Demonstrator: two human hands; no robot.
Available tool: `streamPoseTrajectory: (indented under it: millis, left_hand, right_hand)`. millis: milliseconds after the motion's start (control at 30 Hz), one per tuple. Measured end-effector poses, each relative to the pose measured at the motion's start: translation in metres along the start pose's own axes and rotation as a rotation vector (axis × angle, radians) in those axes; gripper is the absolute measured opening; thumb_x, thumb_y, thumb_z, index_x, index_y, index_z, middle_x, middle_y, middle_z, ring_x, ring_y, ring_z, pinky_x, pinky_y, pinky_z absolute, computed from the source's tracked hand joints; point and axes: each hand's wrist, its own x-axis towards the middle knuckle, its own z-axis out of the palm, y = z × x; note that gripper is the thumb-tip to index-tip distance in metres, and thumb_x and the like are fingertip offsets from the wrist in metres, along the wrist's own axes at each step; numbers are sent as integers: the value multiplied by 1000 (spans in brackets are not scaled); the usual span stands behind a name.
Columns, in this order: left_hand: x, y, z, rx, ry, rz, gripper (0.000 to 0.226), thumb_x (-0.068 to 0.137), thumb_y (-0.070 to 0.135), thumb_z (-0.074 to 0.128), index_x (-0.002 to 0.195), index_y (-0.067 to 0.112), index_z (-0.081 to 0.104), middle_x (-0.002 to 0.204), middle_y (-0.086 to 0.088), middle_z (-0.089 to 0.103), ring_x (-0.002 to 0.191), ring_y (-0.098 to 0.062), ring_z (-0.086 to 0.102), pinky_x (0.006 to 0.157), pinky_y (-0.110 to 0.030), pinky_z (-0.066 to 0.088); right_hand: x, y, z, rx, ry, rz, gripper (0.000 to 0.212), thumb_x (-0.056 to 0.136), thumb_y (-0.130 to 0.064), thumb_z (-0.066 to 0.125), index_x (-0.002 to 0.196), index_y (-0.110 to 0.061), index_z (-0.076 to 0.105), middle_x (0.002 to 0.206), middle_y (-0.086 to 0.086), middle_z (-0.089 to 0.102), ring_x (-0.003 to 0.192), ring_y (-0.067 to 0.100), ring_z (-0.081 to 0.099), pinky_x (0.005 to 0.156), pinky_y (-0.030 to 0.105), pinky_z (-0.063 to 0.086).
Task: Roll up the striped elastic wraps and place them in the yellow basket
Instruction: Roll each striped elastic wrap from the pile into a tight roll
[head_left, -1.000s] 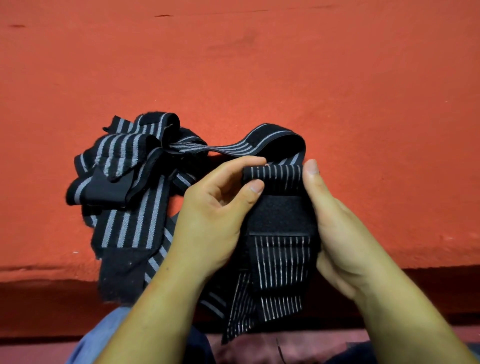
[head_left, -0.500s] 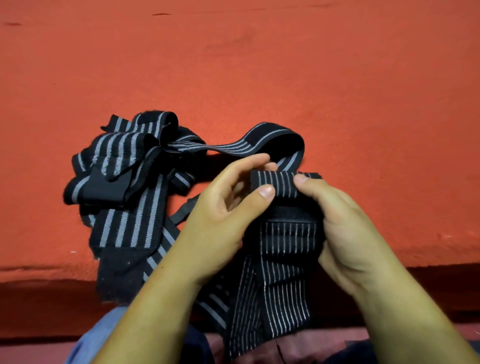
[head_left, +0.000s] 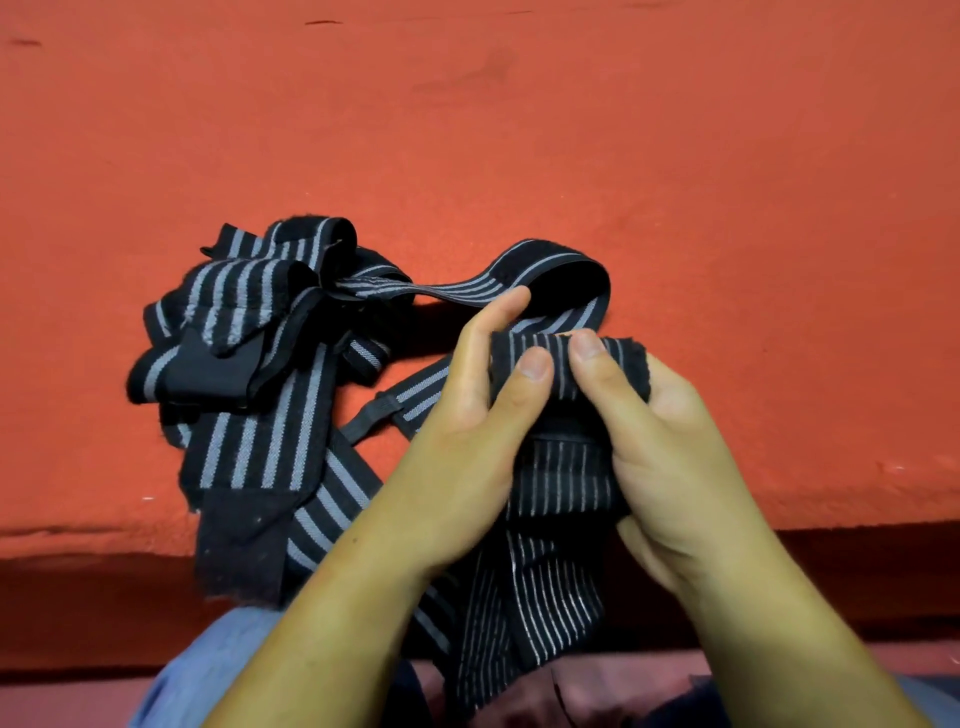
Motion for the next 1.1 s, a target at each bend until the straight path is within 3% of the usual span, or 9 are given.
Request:
streamPoseTrajectory:
  millis: [133,233,333,467,600,767,833,1000,1100]
  left_hand:
    - [1,0,-13,17,43,34,40,89,36,80,121,31,57,127,8,67,101,-5,70,76,-24,59]
    - [1,5,-22,108,18,26,14,81,28,77,85,21,65,102,12,73,75,-4,66,59,-20,53]
    - [-1,4,-21,114,-61,8,8,87,13,74,83,16,67,73,8,67,59,-2,57,55,-14,46]
    - [1,2,-22,52,-118,-41,22,91,-7,70,95,14,64,77,5,66,59,0,55,56,-11,44]
    - [0,-5,-24,154,-258,-64,21,84,22,78,97,30,64,88,-12,65,74,-23,54,71,-36,47]
    - [-1,-5,-25,346,-333,-53,6,98,20,71,102,16,75,103,2,77,89,-16,71,83,-31,55]
    - [-5,-4,-24,382,-467,-131,29,103,35,59,107,12,77,107,0,78,100,-17,73,91,-36,55]
    - [-14,-4,-15,-199,-539,-564,86,73,91,49,100,17,83,102,-6,80,97,-17,75,87,-31,61]
    - [-17,-2,-14,-110,-638,-560,66,76,86,56,94,28,82,96,6,79,88,-7,74,75,-21,56]
  right_hand:
    - [6,-10,-11,72,84,-2,45,98,-39,63,120,0,68,113,22,76,106,38,75,93,51,61]
    - [8,-17,-19,74,133,6,43,102,-39,60,119,-1,69,110,20,77,102,36,76,91,52,62]
    - [9,-19,-22,72,163,12,39,102,-39,60,113,-4,72,105,18,78,97,34,77,86,51,63]
    - [11,-21,-25,134,179,23,44,104,-41,58,119,-2,70,111,19,77,101,34,77,88,51,62]
    - [11,-24,-28,188,151,62,42,105,-42,55,116,-5,71,108,16,79,100,30,78,80,43,63]
    - [12,-23,-26,161,170,40,41,104,-42,57,117,-6,72,107,16,79,99,32,78,82,49,63]
    - [13,-21,-27,84,207,-4,41,104,-41,58,119,-5,71,108,16,79,100,33,77,88,54,63]
    - [16,-19,-29,-17,264,-80,33,102,-41,64,112,-10,72,109,14,78,102,32,76,96,59,59]
    - [17,-19,-32,-17,287,-121,37,101,-41,65,115,-8,71,114,17,77,107,37,74,98,64,56]
